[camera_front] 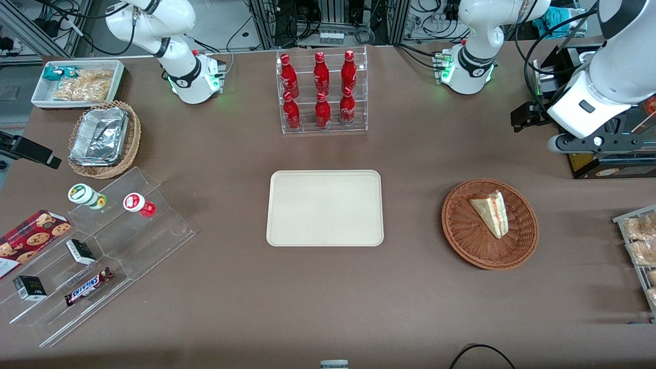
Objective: Place sandwich from basket to tray
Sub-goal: 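Move the left gripper over the wrapped sandwich in the wicker basket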
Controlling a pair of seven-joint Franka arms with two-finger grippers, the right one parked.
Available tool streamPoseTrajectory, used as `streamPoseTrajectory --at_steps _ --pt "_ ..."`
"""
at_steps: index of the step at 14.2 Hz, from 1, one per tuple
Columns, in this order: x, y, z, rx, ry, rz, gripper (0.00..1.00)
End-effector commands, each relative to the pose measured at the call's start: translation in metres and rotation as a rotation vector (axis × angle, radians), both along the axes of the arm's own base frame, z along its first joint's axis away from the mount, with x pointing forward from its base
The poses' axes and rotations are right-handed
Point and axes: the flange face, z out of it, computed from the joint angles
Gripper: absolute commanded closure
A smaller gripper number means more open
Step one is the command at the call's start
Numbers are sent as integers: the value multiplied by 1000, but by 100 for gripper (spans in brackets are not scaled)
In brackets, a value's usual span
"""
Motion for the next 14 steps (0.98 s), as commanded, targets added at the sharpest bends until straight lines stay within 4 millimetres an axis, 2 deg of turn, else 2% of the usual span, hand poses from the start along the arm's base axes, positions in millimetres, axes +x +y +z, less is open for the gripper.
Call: streamPoseTrajectory --at_steps 1,4,5,8,10,12,14 --pt "-10 -2 6 -9 -1 -7 0" --pt "-10 -2 1 -5 10 -3 0" --pt "-7 1 -10 -2 32 6 0" --pt "4 10 -66 5 106 13 0" --pt "11 11 -106 19 96 39 0" --pt "11 20 -163 41 85 151 0" --pt "9 31 -206 51 63 241 0"
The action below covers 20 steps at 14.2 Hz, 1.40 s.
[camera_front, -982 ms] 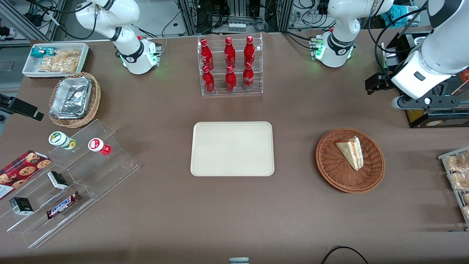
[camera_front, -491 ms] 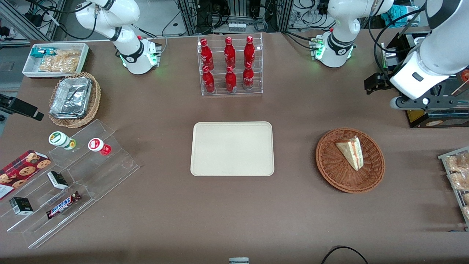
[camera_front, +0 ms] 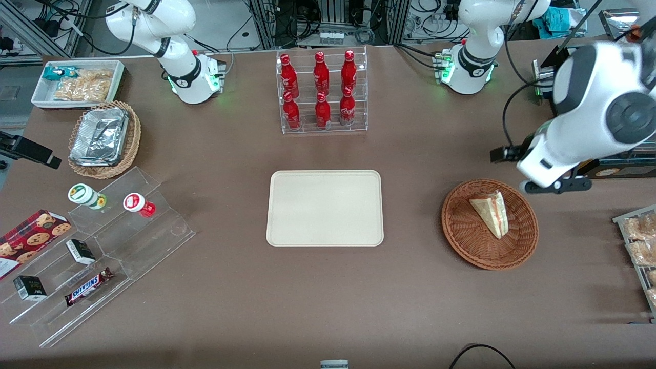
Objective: Place sandwich from basket to tray
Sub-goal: 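Move the left gripper over the wrapped sandwich in the wicker basket, then lower the left gripper and close it on the wrapped sandwich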
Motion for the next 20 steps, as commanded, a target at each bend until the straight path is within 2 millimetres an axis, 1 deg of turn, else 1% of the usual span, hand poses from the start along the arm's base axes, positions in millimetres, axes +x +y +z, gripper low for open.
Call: streamPoseTrajectory --at_steps 1,2,4,6,8,10,14,16,18,20 --pt "-11 12 -49 18 -27 85 0" --pt "-11 12 -64 10 -30 94 0" --pt "-5 18 -90 11 -62 172 0" --pt "-1 18 -109 4 -78 201 0" --pt "7 17 -124 4 -108 269 0" --pt "11 17 -143 6 -115 316 0" --pt "9 21 -165 5 -100 325 0" --pt "11 31 -175 8 -94 335 0" --pt "12 33 -182 7 -93 330 0" --pt "12 40 -186 12 -92 337 0"
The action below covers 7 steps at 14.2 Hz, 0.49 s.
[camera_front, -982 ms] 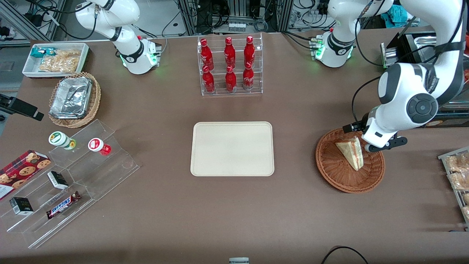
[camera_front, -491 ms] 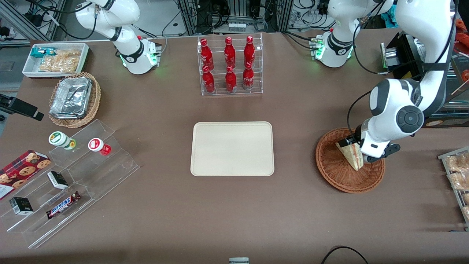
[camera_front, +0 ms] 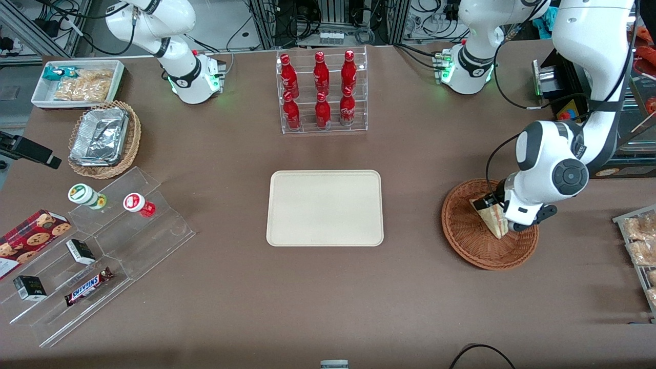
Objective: Place sandwich from basket to tray
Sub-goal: 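Lower the left gripper and close it on the wrapped sandwich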
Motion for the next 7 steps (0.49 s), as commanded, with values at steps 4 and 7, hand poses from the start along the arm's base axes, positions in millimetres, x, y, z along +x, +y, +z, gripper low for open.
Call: streamPoseTrajectory --at_steps 4,7 --pt "9 31 -33 -29 -44 -9 3" --pt "12 31 -34 -35 -45 -3 46"
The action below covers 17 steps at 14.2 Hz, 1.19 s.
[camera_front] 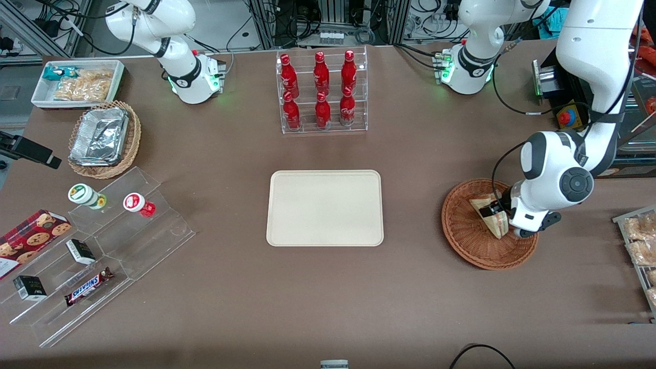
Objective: Place sandwich from basket to tray
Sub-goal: 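Lower the left gripper and close it on the wrapped sandwich, then lift the sandwich and carry it over the cream tray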
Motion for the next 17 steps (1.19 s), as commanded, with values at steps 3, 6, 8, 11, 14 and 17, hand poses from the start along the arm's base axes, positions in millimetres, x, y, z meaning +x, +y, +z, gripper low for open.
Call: streamPoseTrajectory --at_steps 3,6,8,11,14,17 --pt "3 -5 3 -13 -13 -11 76" --pt "7 -10 19 -11 -30 -24 85" --pt "11 -40 61 -16 -39 -80 84" --pt "11 -137 115 -48 33 -249 83" --pt "-14 -265 125 -65 41 -413 83" --pt "-42 -364 98 29 20 -457 84"
